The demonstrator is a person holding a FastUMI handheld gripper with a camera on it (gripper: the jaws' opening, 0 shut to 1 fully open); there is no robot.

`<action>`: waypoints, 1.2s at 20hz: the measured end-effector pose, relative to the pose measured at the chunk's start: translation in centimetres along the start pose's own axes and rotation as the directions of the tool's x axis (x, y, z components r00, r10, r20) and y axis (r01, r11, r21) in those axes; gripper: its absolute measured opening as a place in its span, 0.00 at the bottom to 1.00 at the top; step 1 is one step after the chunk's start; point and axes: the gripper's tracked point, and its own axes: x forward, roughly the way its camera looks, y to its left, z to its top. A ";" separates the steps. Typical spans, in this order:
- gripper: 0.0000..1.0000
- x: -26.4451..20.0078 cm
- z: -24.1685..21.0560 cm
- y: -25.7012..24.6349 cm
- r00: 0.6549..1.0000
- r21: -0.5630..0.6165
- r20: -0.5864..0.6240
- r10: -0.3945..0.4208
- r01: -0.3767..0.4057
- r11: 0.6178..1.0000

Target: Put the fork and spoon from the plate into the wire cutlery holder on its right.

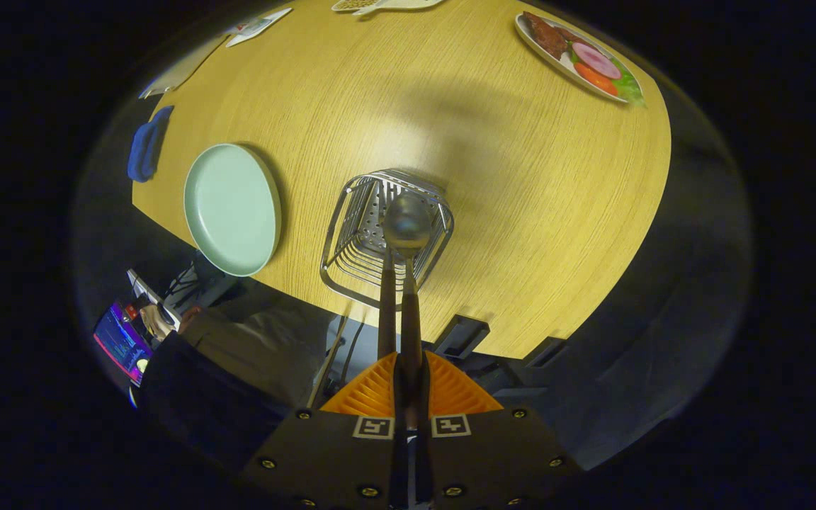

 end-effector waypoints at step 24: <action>0.39 -11.4 1.5 11.6 0.527 0.156 0.840 -0.129 -0.006 0.988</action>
